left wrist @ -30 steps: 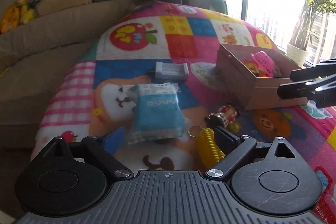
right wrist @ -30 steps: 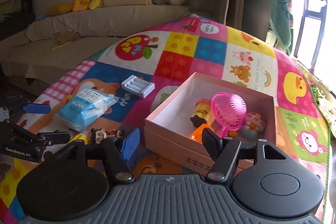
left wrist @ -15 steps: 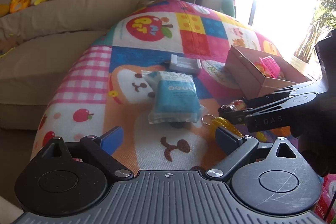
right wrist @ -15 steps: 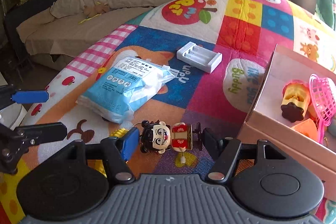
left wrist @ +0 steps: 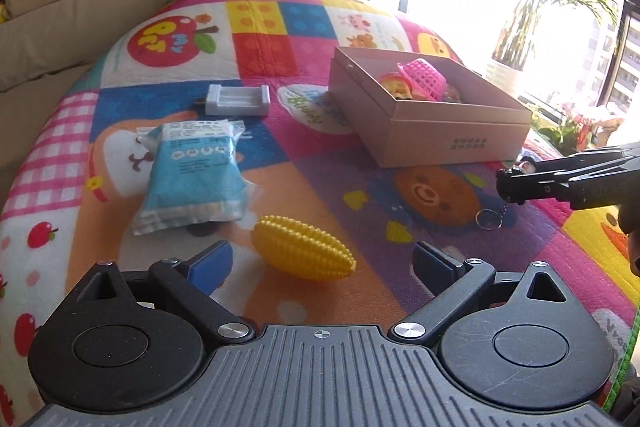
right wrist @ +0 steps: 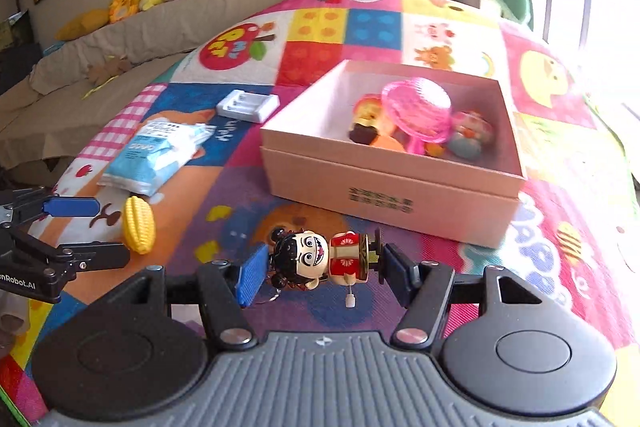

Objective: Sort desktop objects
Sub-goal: 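Grasp the wind-up doll figurine with the right tool while the left grasps the yellow corn toy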

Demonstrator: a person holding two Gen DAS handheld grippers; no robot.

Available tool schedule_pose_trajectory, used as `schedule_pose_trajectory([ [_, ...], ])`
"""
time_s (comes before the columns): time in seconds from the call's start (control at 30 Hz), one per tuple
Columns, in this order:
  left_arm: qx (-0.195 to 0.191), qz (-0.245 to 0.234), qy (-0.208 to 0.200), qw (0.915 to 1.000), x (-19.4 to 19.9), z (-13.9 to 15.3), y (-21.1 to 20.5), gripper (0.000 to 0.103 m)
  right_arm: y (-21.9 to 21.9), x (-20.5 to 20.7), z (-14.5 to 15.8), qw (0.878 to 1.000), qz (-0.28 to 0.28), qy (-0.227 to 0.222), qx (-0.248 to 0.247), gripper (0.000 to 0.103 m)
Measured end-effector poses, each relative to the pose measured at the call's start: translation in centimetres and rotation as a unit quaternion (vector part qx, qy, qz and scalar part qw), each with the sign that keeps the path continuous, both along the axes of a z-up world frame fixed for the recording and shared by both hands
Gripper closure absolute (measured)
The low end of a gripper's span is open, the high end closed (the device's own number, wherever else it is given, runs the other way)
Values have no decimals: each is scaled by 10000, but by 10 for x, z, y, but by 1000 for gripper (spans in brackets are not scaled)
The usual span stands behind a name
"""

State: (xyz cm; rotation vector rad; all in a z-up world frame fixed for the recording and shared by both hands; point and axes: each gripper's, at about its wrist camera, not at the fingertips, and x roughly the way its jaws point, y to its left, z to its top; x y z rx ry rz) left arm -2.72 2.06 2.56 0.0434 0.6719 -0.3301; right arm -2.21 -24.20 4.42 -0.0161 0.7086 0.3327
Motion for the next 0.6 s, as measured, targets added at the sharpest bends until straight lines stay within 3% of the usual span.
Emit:
schedule_pose_trajectory([
  [0.1, 32, -19, 128, 9999, 9, -4, -7, 3, -18, -4, -7, 9995, -253, 86, 144, 40],
  [0.27, -322, -459, 480, 9973, 5, -7, -18, 3, -25, -8, -16, 9988, -341, 98, 348, 39],
  [0.43, -209, -1033, 266, 9941, -12, 0, -27, 3, -21, -9, -19, 9989, -385, -4, 263, 32],
  [0.5, -52, -1039, 80, 9945, -13, 3, -26, 3, -19, -11, -20, 9991, -375, -53, 208, 29],
  [0.6, 195, -626, -26, 9978, -3, 6, -19, 2, -18, -13, -22, 9992, -332, -84, 180, 28],
])
